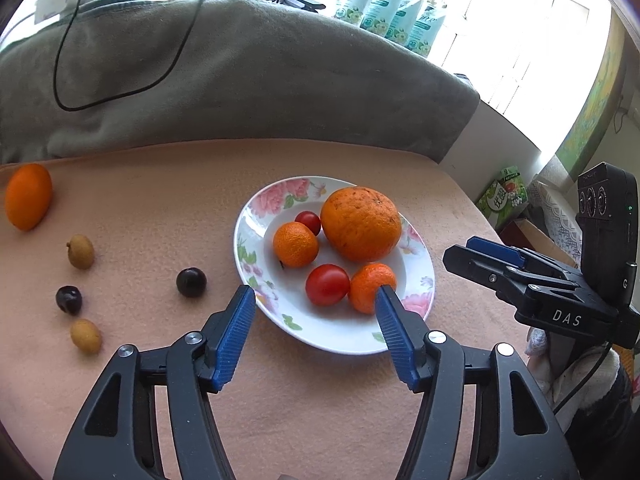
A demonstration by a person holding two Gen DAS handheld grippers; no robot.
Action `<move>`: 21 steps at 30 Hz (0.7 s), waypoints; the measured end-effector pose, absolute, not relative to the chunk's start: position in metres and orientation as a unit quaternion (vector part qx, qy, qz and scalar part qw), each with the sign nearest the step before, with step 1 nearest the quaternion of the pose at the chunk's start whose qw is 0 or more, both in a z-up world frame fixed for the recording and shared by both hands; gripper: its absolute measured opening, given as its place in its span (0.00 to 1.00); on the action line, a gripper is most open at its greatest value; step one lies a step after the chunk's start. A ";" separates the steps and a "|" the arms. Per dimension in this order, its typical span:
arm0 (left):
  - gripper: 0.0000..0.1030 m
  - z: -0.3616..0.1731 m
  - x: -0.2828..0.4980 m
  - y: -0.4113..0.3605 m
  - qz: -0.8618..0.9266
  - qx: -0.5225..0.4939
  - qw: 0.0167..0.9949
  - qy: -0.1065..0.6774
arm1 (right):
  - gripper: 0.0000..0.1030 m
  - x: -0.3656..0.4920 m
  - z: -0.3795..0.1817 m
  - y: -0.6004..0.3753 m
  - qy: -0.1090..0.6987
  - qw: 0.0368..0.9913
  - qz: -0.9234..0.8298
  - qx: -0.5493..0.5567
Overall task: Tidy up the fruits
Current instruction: 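Move both grippers back toward the dark plums on the blanket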
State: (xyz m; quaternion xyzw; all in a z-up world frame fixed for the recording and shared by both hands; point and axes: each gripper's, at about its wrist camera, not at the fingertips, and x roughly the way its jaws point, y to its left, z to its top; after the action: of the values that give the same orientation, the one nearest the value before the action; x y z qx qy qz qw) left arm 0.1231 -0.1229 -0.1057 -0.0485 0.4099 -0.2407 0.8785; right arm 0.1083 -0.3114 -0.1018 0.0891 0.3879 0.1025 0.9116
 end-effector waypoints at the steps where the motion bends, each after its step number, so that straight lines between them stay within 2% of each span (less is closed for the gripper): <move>1: 0.60 -0.105 0.123 -0.122 -0.237 -0.047 0.880 0.409 | 0.76 0.107 -0.101 -0.311 0.386 0.912 0.104 0.091; 5: 0.69 -0.102 0.119 -0.120 -0.217 -0.033 0.889 0.402 | 0.76 0.105 -0.097 -0.309 0.385 0.911 0.110 0.098; 21: 0.69 -0.089 0.106 -0.091 -0.177 -0.026 0.906 0.384 | 0.77 0.098 -0.085 -0.285 0.378 0.911 0.133 0.097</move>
State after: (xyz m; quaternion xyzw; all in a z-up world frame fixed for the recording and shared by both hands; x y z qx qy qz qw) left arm 0.1064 -0.0912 -0.0887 -0.0261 0.3840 -0.1765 0.9059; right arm 0.0980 -0.2852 -0.0849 0.0971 0.3775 0.1327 0.9113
